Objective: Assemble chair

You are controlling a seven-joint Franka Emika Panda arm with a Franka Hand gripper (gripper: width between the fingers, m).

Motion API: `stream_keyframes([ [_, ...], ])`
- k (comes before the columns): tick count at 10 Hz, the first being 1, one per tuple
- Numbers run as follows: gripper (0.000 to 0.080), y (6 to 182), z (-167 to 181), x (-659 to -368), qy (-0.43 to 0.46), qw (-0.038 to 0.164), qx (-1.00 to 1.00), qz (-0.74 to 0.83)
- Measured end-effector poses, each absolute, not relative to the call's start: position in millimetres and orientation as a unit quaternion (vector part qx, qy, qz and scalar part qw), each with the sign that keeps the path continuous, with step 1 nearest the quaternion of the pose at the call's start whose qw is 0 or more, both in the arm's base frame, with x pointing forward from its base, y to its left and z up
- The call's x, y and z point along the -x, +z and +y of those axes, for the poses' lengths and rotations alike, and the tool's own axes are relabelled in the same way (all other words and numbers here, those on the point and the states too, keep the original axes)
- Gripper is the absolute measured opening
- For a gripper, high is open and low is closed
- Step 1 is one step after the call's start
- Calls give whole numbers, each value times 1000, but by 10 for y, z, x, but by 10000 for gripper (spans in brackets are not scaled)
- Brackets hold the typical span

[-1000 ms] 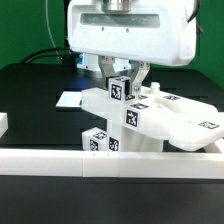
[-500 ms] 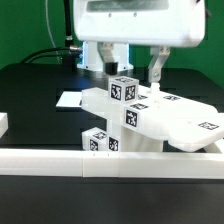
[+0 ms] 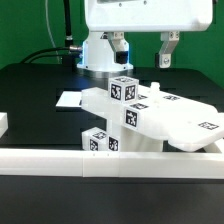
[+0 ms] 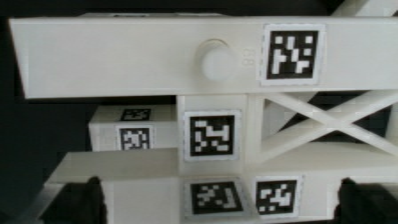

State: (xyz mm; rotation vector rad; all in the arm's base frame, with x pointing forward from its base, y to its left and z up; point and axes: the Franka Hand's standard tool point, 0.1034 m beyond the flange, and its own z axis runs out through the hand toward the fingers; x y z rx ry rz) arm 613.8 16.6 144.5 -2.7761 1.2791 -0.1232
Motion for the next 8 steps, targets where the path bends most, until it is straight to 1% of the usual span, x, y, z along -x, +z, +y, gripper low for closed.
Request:
stream_keyframes([
  [1,649,1448,181,-6134,-40,42,906,418],
  [2,649,1484,295,-6066,-36,47,904,423],
  [3,649,1562,515,-5852,-25,65,903,425],
  [5,649,1614,812,-5568,-14,73,900,429],
  [8,649,1582,770,-5588,-14,70,903,423],
])
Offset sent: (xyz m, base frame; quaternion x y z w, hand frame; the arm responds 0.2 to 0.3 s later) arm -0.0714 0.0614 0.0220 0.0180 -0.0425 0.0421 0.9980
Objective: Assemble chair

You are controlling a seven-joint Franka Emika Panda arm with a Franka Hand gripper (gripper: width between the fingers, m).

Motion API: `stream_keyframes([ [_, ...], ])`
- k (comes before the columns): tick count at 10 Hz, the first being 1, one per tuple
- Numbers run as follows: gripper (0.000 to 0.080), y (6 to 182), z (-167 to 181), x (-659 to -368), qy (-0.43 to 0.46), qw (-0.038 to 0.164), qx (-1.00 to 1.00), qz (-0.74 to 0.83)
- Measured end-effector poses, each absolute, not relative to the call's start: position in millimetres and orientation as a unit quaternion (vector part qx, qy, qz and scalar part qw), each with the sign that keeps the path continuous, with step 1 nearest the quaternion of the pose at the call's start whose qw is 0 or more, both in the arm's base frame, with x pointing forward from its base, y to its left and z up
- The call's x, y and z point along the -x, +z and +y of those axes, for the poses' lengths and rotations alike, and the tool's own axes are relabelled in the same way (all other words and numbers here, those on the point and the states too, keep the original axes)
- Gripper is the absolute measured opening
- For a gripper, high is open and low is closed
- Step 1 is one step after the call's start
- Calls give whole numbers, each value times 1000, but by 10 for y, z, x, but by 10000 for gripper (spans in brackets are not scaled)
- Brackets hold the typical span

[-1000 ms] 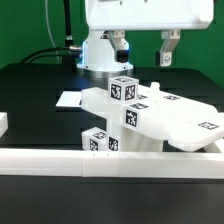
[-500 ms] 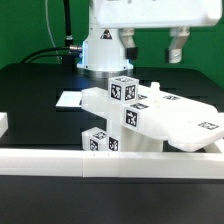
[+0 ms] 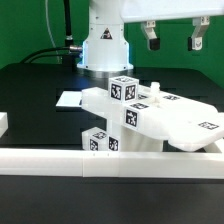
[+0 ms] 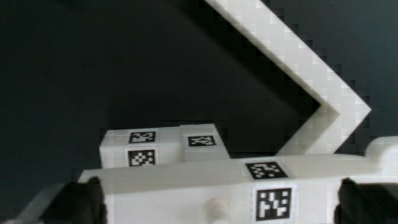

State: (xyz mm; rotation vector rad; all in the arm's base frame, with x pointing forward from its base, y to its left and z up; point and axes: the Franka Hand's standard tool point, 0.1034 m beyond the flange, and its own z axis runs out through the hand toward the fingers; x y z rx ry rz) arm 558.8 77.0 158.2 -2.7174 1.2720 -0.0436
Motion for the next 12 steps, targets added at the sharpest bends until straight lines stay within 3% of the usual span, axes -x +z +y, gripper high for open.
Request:
stream_keyframes([
  [2,649,1570,798,-5570,-14,69,904,422],
  [5,649,1364,1187,-5240,-16,58,915,398],
  [8,649,1376,1170,-5265,-20,58,927,371],
  [12,649,1299,1134,-5175,-54,28,990,128],
])
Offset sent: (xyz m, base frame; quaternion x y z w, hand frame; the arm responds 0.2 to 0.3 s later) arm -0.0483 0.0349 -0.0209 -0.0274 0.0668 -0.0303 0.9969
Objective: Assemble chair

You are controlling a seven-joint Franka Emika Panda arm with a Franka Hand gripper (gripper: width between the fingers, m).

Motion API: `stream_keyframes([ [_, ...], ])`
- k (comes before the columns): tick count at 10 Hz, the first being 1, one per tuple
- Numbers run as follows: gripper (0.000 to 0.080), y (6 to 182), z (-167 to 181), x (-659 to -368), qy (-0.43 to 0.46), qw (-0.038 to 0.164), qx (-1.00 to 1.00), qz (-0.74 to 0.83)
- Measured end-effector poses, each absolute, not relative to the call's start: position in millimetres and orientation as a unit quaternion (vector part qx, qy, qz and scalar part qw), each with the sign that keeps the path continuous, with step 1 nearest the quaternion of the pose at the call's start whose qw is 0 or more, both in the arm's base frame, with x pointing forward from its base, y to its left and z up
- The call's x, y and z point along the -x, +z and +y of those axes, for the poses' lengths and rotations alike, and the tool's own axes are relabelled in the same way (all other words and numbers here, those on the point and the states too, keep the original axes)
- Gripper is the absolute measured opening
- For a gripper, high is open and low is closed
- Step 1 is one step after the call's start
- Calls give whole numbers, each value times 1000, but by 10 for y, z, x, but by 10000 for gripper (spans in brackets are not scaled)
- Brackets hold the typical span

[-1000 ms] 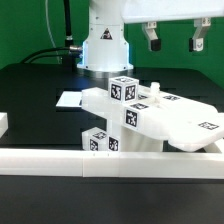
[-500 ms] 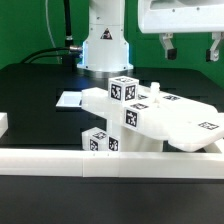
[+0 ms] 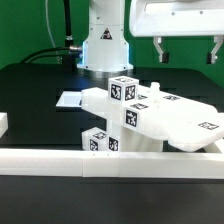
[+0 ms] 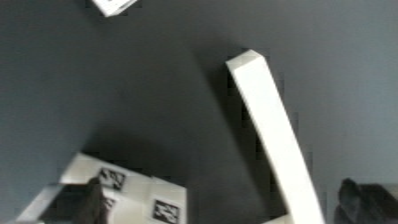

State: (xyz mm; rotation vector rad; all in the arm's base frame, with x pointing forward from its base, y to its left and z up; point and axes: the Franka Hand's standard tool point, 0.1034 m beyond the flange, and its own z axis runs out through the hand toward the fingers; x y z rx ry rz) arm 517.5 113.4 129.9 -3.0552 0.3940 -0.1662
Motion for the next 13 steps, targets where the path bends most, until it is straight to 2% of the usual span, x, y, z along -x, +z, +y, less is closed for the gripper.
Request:
stream_keyframes([
  [5,649,1284,1099,-5150,-58,20,998,-10],
  [9,649,999,1193,-4760,-92,10,994,-57],
  [13,649,1019,1181,-4802,-85,11,995,-54],
])
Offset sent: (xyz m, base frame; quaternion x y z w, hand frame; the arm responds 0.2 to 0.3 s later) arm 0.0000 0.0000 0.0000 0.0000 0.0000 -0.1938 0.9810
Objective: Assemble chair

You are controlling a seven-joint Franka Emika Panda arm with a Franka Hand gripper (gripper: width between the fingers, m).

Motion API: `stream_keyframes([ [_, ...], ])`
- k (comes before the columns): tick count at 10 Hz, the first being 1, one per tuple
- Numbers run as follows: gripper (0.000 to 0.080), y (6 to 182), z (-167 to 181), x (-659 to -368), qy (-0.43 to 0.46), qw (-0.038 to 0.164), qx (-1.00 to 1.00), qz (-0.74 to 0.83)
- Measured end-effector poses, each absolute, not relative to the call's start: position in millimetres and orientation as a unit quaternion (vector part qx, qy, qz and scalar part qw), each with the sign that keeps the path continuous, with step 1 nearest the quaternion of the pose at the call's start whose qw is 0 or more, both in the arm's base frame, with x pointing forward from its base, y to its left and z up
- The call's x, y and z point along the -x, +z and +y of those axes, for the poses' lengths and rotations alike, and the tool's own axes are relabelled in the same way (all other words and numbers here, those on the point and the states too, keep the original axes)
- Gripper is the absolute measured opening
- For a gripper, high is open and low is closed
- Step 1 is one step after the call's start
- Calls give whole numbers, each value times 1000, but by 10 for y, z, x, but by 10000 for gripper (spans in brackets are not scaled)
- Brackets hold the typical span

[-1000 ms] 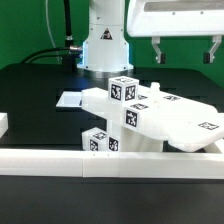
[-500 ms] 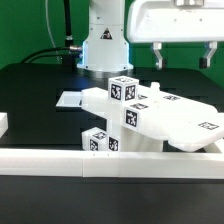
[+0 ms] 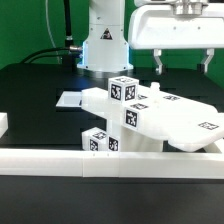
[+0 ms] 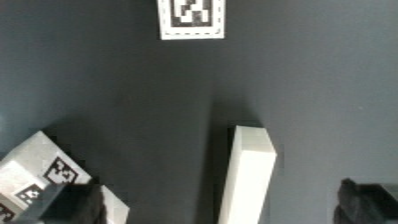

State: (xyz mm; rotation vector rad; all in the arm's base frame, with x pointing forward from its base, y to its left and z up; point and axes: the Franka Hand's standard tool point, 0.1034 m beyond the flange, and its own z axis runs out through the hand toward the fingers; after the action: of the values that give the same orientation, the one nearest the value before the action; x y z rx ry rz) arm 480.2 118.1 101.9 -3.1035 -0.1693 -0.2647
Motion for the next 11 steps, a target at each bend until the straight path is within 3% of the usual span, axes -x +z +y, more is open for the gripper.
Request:
stream_keyframes([
  [5,649,763,950,-4647,74,7,994,-78],
  [7,649,752,952,-4695,71,6,994,-79],
  [11,649,460,824,-4571,35,-11,995,-94],
])
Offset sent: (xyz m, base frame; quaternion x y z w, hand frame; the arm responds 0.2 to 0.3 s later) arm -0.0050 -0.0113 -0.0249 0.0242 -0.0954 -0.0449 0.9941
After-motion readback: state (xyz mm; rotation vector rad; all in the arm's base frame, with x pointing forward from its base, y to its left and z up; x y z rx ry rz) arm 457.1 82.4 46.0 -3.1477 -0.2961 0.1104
